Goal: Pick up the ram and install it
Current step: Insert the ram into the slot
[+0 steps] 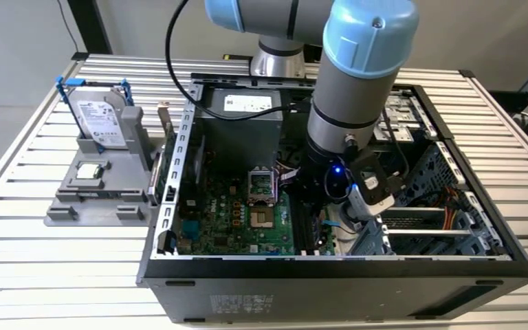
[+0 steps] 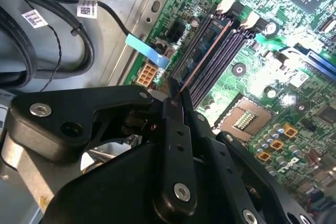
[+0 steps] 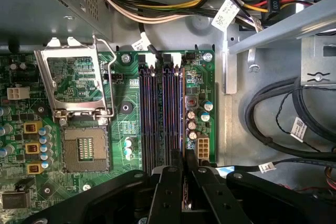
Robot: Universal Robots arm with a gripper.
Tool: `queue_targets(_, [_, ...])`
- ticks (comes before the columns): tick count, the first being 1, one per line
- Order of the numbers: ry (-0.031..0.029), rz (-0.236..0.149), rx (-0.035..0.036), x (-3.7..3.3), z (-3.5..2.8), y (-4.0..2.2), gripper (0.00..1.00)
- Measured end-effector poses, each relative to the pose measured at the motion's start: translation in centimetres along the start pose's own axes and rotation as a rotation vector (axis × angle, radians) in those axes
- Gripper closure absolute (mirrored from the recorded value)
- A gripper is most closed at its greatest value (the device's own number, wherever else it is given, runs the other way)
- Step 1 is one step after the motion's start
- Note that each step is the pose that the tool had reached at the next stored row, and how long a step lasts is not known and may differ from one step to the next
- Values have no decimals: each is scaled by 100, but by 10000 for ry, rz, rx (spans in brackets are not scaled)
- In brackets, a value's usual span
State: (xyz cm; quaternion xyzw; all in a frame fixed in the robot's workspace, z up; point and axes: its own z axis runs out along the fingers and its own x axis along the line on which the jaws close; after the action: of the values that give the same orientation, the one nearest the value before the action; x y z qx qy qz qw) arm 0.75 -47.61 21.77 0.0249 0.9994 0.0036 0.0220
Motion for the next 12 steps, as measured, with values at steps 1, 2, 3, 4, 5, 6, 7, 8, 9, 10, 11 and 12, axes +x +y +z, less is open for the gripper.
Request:
queue_targets(1, [0,0,1,0,0,0,100])
queue_targets(2, [1,0,2,0,0,0,100])
queue_targets(3, [1,0,2,0,0,0,100])
queue_targets(4, [0,0,1,0,1,0,100])
queue_targets(5, [0,0,0,0,1,0,100])
queue_targets(6, [0,0,0,-1,1,0,100])
queue_targets(7, [0,0,-1,-1,1,0,100])
queue_targets(8, [0,0,0,-1,2,0,100])
queue_targets(9, [0,0,-2,-1,4,1,100])
queue_targets(10, [0,-26,-3,-1,5,1,100])
queue_targets(11, [1,-97,-5,-1,5,1,100])
queue_targets(12, [1,-121,-7,-2,5,1,100])
